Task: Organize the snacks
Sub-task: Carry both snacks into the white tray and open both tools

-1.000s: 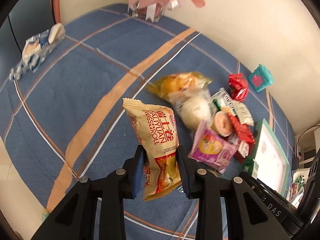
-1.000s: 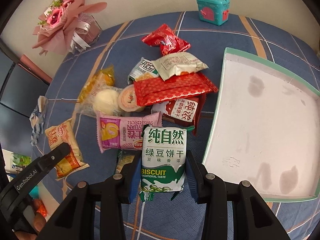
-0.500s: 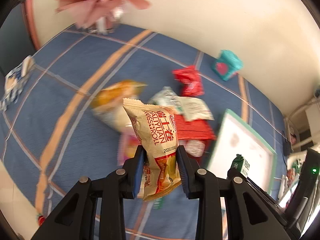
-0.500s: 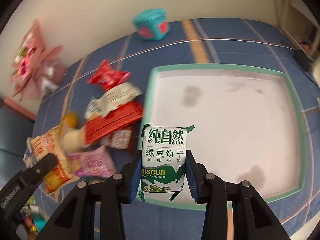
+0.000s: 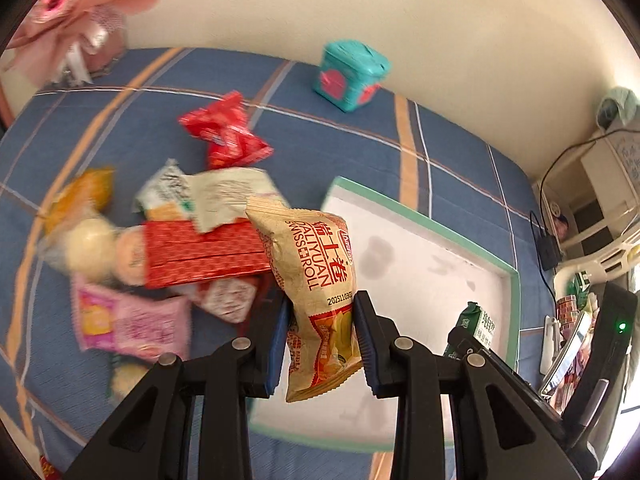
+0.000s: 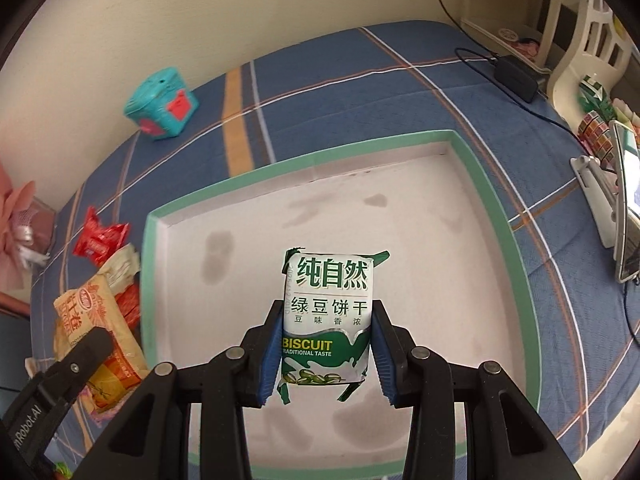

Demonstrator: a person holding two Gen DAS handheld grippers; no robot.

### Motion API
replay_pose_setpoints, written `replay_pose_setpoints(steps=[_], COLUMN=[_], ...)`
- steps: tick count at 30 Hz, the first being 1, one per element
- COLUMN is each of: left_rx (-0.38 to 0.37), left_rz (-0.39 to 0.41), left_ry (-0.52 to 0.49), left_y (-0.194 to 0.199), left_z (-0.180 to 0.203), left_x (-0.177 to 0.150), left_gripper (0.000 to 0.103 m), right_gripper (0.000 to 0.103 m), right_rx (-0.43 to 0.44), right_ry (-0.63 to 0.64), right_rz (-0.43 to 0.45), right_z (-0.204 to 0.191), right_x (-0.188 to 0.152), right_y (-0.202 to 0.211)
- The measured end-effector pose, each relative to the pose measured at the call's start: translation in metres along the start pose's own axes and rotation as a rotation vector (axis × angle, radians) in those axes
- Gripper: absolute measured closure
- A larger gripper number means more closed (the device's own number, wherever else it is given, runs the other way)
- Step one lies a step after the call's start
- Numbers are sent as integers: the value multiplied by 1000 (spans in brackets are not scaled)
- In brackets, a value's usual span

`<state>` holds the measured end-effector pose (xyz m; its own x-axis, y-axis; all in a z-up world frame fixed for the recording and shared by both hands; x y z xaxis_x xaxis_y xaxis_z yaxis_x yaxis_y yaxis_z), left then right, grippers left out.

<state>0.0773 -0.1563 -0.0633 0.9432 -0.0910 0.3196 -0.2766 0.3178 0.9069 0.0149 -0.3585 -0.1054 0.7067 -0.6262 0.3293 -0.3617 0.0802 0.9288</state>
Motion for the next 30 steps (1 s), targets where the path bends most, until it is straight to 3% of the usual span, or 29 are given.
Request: replay_pose_setpoints(steps=[8,18,21,23,27,29,30], left_rx=[-43,-105,-94,-85,-78,-61,-52], left_rz=[-20,-15,-14,-11,9,23,28], left_ry=[-50,-103,-111,-109,-105,-105,-105], left_y=[-47,-84,-89,-89,-76,-67,-64], left_z=[27,50,52,52,50,48,47], left_x=[19,33,35,37,40,41,42], left_gripper=[69,69,67,54,43,30,28], right_gripper=[60,59,47,41,35,29,28], right_rx=[-79,-125,-125,-126,-129,-127,-129], right_ry=[-36,-13,-17,-11,-6,-2,-3], right_rz=[30,45,41,39,37,39,38], right_z=[23,22,21,20,17,16,17], right_x=[26,43,43,43,41,39,37], right_y=[-19,-39,-39,-40,-36,-32,-30])
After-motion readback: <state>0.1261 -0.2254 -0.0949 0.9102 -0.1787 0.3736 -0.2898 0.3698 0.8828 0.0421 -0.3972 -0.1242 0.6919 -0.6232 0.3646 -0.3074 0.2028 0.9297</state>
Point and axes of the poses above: each gripper's, at about its wrist camera, not at the fingertips, and y roughly against the way its jaws point, z to its right, x to its top, the point moved 3 cm from there along -y, roughly the way its jaws point, and after that the axes turned 3 degrees about -z, right-handed, at the moved point
